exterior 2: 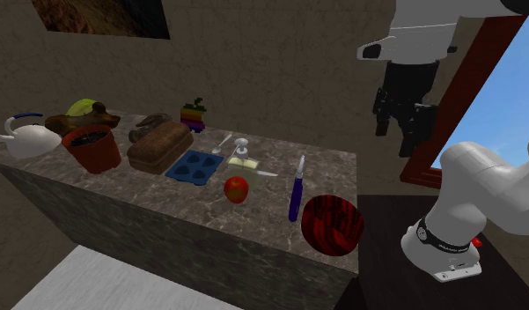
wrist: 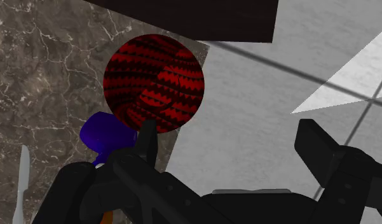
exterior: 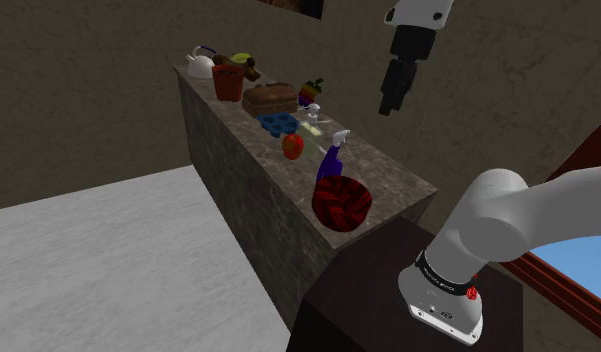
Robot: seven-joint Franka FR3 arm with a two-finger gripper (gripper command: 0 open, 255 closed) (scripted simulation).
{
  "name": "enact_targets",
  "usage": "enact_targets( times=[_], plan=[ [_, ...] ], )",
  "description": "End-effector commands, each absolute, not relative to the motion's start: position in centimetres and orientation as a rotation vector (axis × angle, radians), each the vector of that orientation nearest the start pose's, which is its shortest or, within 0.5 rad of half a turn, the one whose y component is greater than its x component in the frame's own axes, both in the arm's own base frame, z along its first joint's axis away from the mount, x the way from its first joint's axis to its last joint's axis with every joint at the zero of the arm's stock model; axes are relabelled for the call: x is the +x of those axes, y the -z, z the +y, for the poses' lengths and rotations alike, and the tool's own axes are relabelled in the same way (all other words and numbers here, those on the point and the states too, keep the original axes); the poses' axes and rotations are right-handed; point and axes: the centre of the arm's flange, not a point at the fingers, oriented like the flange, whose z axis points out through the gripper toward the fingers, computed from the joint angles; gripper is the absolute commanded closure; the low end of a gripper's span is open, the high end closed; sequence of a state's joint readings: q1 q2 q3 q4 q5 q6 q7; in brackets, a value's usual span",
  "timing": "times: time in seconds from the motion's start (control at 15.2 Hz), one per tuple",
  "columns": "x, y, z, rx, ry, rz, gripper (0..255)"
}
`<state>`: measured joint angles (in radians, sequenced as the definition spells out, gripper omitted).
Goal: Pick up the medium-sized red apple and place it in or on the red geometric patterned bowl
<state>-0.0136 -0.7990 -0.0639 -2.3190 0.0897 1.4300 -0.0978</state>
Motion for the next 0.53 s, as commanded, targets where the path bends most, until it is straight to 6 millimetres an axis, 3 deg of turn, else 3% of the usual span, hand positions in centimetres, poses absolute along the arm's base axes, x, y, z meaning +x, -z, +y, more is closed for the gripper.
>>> enact_targets(
  times=[0.0, 0.46],
  plan=[
    [28.8, -60.0, -1.8, -2.997, -0.120, -0.075, 0],
    [35.1, -54.9, -4.8, -3.035, -0.087, -0.132, 0]
  ],
)
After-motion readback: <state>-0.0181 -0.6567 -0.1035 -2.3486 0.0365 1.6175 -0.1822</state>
